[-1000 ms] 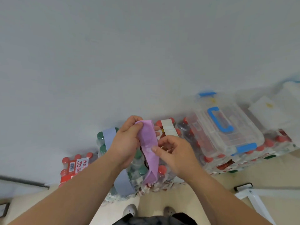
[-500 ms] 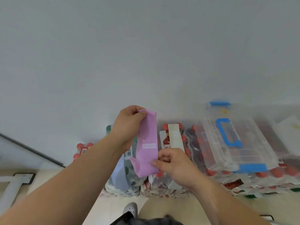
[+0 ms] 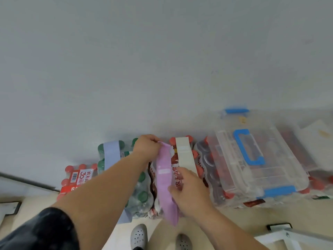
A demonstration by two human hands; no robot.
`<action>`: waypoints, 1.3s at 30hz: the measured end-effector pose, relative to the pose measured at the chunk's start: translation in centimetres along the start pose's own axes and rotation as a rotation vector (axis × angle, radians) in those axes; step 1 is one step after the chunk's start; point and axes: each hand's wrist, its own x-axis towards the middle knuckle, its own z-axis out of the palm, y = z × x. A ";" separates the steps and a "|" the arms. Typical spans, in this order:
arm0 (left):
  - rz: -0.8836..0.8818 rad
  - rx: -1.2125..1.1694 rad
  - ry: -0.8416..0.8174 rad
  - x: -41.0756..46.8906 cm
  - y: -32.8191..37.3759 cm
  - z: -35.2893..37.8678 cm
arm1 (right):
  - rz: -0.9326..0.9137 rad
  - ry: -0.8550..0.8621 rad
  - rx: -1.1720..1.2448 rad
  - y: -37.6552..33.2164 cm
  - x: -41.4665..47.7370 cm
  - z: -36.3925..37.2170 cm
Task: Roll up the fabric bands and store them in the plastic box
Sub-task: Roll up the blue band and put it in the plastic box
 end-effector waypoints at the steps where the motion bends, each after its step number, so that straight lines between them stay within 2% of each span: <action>1: 0.015 0.016 0.003 0.5 0.0 0.2 | -0.063 0.017 -0.070 0.0 0.0 0.2; 5: 0.064 -0.002 0.022 1.3 -0.1 1.2 | -0.285 -0.026 -0.304 -0.2 -0.1 0.6; 10: 0.196 0.233 0.012 1.5 0.1 1.1 | -0.254 -0.003 -0.497 -0.2 0.9 0.7; 14: 0.342 0.418 0.027 1.2 0.2 0.3 | -0.317 0.043 -0.602 0.2 1.8 0.5; 17: 0.543 0.554 0.009 -0.7 -0.3 -0.4 | -0.347 0.030 -0.602 0.6 2.3 0.2; 20: 0.759 0.745 -0.142 -2.8 -2.1 -0.5 | -0.387 0.030 -0.563 1.1 2.7 -0.3; 23: 0.699 0.921 -0.298 -3.5 -4.3 -0.3 | -0.402 0.061 -0.525 1.6 2.6 -0.8; 27: 0.708 0.996 -0.316 -3.3 -5.1 -0.4 | -0.349 0.187 -0.454 2.5 1.5 -1.4; 30: 0.714 1.053 -0.321 -3.7 -5.1 -0.4 | -0.323 0.183 -0.440 2.9 0.3 -1.6; 39: 0.798 1.087 -0.046 -9.5 -6.3 0.4 | -0.426 0.127 -0.328 5.0 -3.2 -1.5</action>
